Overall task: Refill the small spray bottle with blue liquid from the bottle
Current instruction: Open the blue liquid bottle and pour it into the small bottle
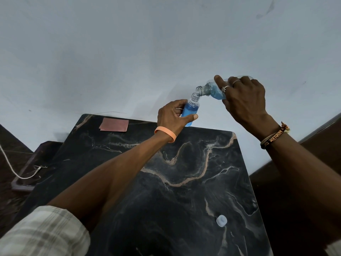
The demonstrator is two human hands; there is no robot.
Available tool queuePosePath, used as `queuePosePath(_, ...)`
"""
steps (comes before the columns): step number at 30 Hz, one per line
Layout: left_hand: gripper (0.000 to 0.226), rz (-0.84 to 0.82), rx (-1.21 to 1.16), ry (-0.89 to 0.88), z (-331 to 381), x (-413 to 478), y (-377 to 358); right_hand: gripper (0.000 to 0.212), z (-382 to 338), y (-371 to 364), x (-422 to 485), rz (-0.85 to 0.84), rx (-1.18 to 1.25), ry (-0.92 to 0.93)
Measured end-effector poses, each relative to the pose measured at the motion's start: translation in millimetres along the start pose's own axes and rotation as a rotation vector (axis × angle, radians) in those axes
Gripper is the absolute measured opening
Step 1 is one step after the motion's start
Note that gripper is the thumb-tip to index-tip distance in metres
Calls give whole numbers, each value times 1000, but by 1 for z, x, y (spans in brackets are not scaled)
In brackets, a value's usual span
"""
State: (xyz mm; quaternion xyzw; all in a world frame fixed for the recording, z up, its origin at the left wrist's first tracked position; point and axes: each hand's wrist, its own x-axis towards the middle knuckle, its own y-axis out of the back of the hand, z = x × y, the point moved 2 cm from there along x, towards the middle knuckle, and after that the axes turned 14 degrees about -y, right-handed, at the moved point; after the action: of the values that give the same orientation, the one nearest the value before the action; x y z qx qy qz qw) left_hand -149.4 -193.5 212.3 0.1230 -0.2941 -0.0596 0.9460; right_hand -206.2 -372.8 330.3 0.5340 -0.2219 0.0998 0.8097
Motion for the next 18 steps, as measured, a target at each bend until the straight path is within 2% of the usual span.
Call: queuePosePath(18, 53, 13, -6, -1, 6, -2, 5, 55, -2, 5, -1, 15, 10, 11)
